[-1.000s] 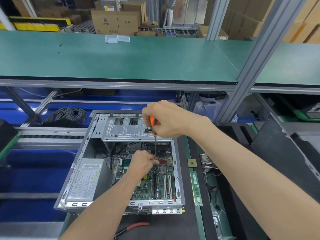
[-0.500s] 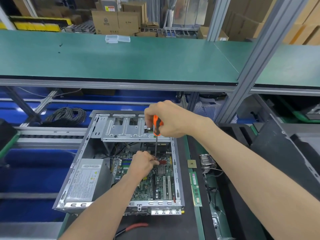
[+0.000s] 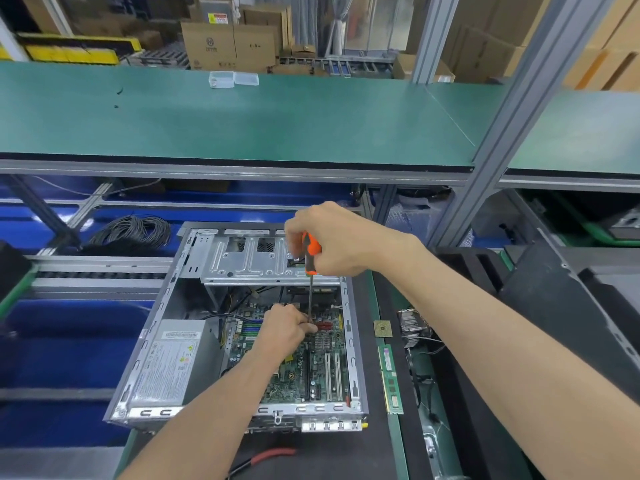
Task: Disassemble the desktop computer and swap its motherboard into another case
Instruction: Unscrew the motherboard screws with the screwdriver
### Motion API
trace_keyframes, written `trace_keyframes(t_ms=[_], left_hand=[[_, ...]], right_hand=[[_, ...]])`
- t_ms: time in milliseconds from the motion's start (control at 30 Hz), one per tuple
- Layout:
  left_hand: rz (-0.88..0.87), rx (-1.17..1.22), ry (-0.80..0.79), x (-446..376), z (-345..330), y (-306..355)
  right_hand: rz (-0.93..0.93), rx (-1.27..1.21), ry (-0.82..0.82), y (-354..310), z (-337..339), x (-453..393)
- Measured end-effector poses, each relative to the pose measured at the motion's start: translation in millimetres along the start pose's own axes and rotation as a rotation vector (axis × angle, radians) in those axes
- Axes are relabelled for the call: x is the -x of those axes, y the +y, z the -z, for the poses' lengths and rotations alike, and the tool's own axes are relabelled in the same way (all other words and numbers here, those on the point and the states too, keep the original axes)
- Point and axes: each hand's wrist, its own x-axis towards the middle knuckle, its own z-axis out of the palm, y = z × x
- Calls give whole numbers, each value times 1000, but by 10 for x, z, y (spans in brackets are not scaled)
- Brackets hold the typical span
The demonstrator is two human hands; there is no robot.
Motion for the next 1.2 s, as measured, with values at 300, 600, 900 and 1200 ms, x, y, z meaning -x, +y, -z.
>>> trace_keyframes(t_ms=[300, 600, 900, 1200], left_hand=[[20, 7, -1, -11, -26, -1], [37, -33, -25, -29, -30, 4], [17, -111, -33, -32, -46, 9], [5, -94, -31, -42, -67, 6]], right_hand=[[-147, 236, 148, 28, -109, -87], [-102, 189, 153, 43, -69, -40], [-54, 76, 23, 51, -9, -76], [-241, 316, 196, 99, -96, -86]])
